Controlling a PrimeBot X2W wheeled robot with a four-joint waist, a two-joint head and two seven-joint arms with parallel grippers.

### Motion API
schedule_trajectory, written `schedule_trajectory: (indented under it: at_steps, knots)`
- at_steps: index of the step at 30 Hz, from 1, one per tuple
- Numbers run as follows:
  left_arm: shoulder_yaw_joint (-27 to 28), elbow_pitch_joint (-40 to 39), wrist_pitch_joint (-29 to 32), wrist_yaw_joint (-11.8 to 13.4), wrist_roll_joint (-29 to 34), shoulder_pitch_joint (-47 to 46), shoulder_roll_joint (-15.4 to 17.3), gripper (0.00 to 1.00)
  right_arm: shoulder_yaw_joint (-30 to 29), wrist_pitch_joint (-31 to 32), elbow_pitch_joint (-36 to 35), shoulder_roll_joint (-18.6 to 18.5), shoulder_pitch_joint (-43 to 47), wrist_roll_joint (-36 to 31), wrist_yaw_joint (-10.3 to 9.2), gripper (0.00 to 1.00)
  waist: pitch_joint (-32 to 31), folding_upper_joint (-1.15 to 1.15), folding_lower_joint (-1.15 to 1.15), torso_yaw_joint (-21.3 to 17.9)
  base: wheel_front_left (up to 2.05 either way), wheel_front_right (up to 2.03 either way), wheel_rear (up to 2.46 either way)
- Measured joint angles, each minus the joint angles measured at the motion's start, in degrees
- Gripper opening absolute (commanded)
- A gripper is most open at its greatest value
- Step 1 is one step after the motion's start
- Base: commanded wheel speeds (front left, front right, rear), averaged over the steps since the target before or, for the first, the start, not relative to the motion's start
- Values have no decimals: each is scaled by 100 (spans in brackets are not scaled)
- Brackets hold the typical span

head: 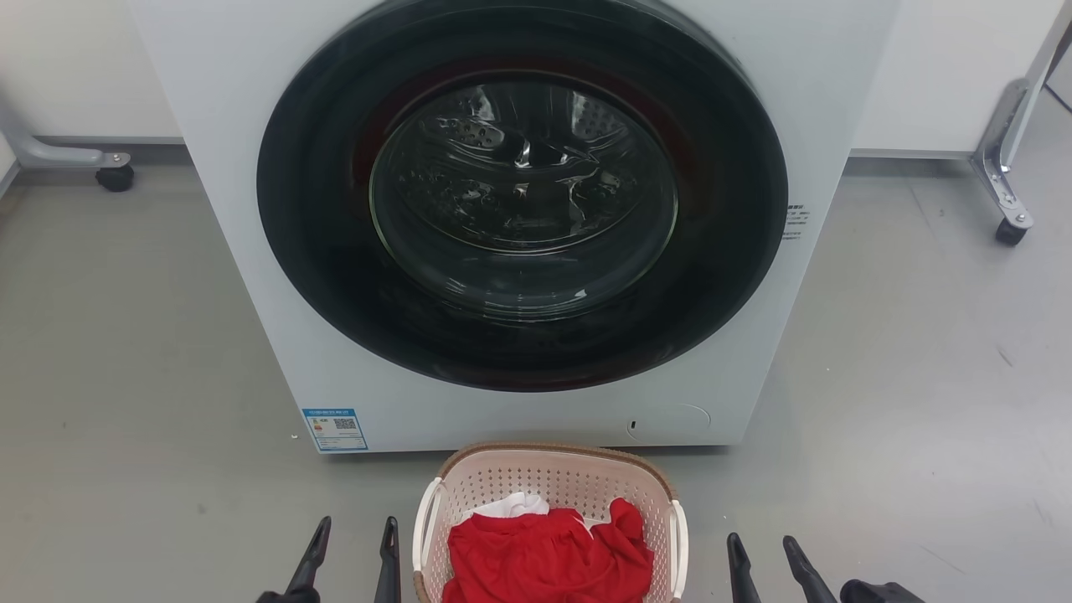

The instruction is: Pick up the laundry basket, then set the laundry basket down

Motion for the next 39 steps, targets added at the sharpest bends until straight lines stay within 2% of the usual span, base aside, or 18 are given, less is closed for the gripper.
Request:
schedule_trajectory:
  at_steps: [12,39]
  knots:
    - [-222,-13,-257,186,894,50,-14,100,318,-250,7,1,4,-928,-181,100,8,0,0,-4,0,0,0]
    - [-182,130,-257,134,711,75,-81,100,149,-252,3,5,90,-928,-182,100,9,0,0,-17,0,0,0]
